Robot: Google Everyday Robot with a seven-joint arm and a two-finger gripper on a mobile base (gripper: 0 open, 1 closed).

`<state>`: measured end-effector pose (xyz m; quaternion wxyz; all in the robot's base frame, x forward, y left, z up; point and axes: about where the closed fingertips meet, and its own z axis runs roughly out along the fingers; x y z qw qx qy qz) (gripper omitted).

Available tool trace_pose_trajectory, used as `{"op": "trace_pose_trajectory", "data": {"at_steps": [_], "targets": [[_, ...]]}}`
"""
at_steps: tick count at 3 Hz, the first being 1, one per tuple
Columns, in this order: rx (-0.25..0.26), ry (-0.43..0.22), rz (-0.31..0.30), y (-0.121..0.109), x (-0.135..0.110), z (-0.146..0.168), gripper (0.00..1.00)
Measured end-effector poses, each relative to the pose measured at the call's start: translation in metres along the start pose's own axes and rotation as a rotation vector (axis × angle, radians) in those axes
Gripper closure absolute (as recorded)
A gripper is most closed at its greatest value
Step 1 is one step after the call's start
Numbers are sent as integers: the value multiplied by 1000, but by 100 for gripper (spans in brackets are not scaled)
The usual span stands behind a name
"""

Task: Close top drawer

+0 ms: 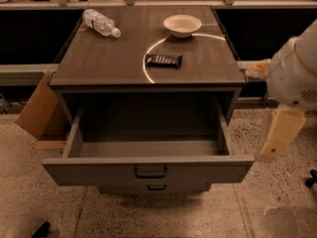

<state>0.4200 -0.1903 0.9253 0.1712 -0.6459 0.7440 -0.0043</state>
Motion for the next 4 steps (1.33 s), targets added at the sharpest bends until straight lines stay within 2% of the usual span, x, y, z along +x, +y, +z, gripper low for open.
{"op": "trace_pose_trajectory", "data": {"at_steps": [1,2,3,4], "targets": [[-125,-24,-33,44,12,62,0],[-172,-14,-34,61,20,80,0],[-172,-14,-34,61,20,80,0],[-199,-10,-34,74,23,97,0]]}}
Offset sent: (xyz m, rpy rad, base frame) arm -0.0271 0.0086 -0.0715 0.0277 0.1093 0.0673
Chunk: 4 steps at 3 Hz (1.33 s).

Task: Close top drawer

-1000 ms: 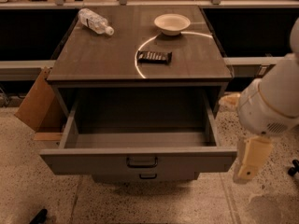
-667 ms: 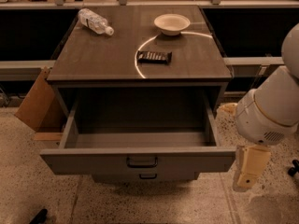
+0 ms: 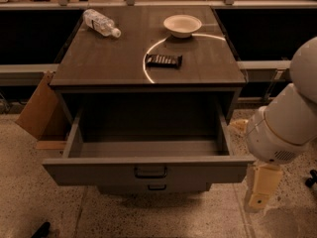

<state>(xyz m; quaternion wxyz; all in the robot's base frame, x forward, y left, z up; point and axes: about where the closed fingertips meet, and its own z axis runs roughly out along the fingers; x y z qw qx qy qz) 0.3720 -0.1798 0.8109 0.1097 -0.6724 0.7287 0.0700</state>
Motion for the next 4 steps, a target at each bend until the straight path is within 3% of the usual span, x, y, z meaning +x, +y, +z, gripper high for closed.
{"op": "trace_pose_trajectory", "data": {"at_steps": [2,4], "targets": [[-35,-60,-5,32,14,67,0],[-69,-78,-4,42,17,122,0]]}}
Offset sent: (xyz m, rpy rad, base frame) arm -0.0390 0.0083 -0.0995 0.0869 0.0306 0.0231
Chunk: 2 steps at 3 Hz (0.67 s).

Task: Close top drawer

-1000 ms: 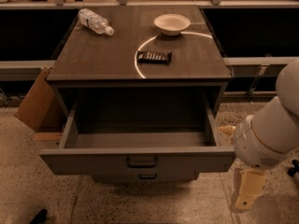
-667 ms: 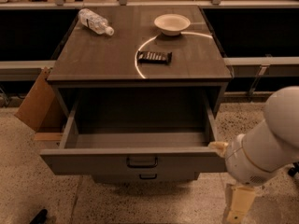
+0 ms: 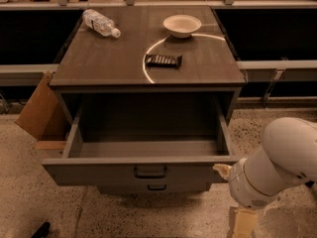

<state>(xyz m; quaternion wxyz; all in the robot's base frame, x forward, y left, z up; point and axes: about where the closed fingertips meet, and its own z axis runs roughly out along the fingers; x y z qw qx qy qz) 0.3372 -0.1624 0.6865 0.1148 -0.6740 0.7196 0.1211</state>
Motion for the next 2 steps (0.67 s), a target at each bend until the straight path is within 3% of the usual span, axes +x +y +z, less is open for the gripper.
{"op": "trace_pose_trajectory", "data": {"at_steps": [1,2], "targets": [[7,20,23,2,7,16,18],[25,46,59,-11,17,33,41]]}}
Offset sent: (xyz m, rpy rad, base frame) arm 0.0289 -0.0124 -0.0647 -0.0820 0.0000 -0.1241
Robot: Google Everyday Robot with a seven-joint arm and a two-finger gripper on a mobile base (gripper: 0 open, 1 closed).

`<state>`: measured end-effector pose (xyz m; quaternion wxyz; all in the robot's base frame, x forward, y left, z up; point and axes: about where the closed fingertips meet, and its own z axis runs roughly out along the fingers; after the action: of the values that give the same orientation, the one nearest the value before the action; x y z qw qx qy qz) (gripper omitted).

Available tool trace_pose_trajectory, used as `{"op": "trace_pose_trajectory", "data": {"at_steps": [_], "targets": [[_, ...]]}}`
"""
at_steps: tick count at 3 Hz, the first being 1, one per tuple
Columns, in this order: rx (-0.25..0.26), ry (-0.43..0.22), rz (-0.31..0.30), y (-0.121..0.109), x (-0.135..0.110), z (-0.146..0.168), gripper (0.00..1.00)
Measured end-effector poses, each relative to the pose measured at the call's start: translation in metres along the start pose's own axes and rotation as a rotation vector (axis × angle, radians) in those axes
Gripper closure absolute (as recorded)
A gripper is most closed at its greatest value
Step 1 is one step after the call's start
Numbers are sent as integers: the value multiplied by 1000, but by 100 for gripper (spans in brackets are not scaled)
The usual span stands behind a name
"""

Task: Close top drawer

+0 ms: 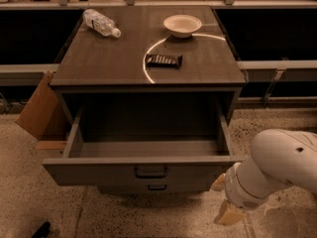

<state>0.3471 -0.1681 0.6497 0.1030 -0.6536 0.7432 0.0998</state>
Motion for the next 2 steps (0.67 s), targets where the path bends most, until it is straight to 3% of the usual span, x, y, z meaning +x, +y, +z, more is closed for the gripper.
{"op": "trace_pose_trajectory", "data": {"at_steps": [1,2], "targets": [[52,17,60,-43,7,15,74],[94,12,101,-69,7,18,95]]}}
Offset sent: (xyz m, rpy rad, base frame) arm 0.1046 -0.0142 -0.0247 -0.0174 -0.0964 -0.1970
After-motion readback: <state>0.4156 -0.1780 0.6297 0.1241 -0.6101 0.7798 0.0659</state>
